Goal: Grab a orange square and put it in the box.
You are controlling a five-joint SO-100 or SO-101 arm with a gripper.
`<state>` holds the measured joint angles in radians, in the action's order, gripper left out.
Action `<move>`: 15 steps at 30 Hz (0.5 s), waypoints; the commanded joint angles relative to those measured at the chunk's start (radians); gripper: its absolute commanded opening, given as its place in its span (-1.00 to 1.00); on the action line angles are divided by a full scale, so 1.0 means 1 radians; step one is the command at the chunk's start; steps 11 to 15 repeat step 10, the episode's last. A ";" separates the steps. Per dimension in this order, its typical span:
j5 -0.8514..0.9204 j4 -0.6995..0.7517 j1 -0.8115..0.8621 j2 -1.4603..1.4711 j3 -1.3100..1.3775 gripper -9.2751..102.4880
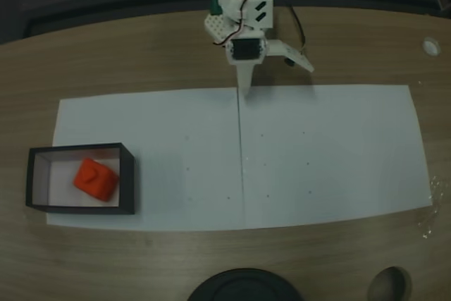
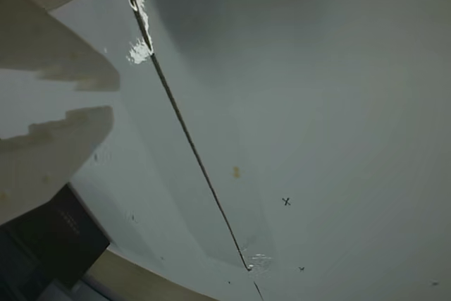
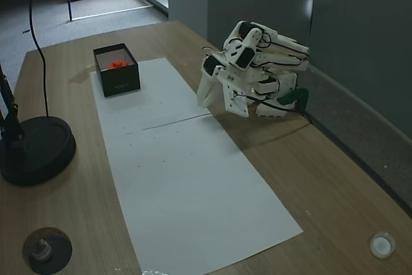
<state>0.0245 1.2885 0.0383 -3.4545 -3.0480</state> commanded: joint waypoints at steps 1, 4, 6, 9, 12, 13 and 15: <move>-0.029 0.005 0.008 -0.020 0.048 -0.84; -0.028 0.005 0.008 -0.021 0.048 -0.84; -0.028 0.005 0.006 -0.021 0.048 -0.84; -0.028 0.005 0.006 -0.021 0.048 -0.84; -0.028 0.005 0.006 -0.021 0.048 -0.84; -0.028 0.005 0.006 -0.021 0.048 -0.84; -0.028 0.005 0.006 -0.021 0.048 -0.84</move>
